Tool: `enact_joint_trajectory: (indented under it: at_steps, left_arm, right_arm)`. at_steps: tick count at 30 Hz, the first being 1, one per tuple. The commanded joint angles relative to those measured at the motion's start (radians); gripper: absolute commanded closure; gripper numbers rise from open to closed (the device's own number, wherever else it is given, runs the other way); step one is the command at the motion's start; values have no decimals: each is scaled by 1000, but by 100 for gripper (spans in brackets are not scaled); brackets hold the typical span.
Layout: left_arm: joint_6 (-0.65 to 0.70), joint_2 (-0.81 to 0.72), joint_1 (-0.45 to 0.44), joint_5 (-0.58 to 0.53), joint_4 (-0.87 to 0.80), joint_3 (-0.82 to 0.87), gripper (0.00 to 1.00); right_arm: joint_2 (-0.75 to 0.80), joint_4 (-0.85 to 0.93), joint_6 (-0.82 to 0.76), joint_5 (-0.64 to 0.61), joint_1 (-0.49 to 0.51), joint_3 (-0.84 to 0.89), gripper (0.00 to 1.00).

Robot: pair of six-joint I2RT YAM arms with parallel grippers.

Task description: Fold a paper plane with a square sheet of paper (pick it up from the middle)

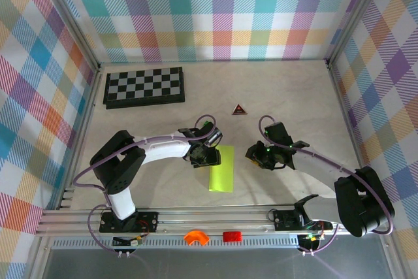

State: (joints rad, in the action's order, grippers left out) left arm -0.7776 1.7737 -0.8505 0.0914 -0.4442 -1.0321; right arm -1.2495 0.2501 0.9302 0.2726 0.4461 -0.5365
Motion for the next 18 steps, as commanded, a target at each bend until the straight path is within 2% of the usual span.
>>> enact_joint_trajectory:
  at_steps: [1,8,14,18]
  left_arm:
    - [-2,108,-2,-61,-28,57,46]
    - [17,116,-2,-52,-22,51,46]
    - [23,107,-2,-58,-12,60,53]
    - [11,103,-1,-59,-2,66,53]
  right_arm:
    - [-13,16,-5,10,-1,-6,70]
    - [-18,12,-2,13,-1,-5,70]
    - [-22,12,-4,17,-1,-5,70]
    - [-27,11,-4,19,-1,-7,70]
